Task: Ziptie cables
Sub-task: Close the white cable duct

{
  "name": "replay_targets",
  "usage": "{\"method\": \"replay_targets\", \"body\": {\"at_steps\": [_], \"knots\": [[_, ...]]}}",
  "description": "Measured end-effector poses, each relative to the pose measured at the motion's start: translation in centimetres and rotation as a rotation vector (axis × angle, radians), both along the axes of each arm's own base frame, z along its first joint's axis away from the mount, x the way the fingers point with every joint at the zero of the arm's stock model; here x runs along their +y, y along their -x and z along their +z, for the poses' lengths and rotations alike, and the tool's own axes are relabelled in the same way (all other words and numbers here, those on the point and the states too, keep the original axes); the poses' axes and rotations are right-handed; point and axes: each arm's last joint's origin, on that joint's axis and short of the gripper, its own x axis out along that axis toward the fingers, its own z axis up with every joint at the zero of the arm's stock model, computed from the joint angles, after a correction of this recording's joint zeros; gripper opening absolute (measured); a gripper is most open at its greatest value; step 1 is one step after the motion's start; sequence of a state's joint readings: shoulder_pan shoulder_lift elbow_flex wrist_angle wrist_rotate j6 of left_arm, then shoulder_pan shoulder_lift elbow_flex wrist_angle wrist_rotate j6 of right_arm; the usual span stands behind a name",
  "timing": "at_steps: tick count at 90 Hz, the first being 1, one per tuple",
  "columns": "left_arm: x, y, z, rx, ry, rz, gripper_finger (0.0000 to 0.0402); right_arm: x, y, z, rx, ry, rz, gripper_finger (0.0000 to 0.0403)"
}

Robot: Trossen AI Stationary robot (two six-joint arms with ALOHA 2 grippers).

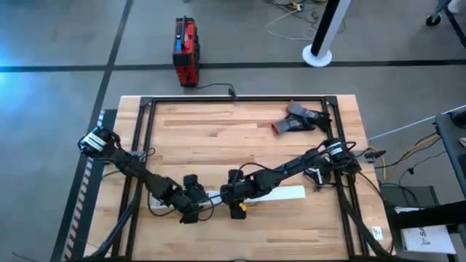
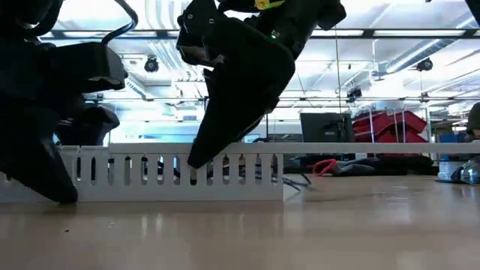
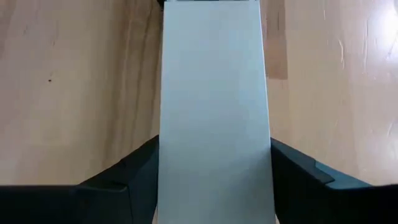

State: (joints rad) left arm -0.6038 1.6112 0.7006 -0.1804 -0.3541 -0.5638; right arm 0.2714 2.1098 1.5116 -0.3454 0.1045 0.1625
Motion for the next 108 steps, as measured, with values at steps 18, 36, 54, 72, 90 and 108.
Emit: {"method": "replay_targets", "body": {"at_steps": [18, 36, 54, 72, 90, 108], "knots": [[0.1, -0.2, 0.1, -0.036, -0.034, 0.006, 0.0188, -0.4, -0.5, 0.1, -0.047, 0.002, -0.015, 0.0218], [0.2, -0.3, 0.1, -0.055, -0.048, 0.012, 0.021, -0.5, -1.0, 0.0, -0.096, 0.014, 0.009, 0.0228], [0.3, -0.7, 0.1, -0.082, -0.055, -0.002, 0.0214, -0.6, -1.9, -1.1, -0.149, 0.002, 0.012, 0.0218], [0.3, -1.1, 0.3, -0.125, -0.06, -0.017, 0.0211, -0.7, -2.8, -1.5, -0.231, -0.01, 0.002, 0.0229], [0.2, -1.6, 0.6, -0.17, -0.058, -0.038, 0.0222, -0.7, -3.0, -1.3, -0.267, -0.01, 0.013, 0.0227], [0.5, -2.0, 0.8, -0.176, -0.067, -0.059, 0.0218, -0.6, -3.1, -1.2, -0.275, -0.014, 0.012, 0.0225]]}}
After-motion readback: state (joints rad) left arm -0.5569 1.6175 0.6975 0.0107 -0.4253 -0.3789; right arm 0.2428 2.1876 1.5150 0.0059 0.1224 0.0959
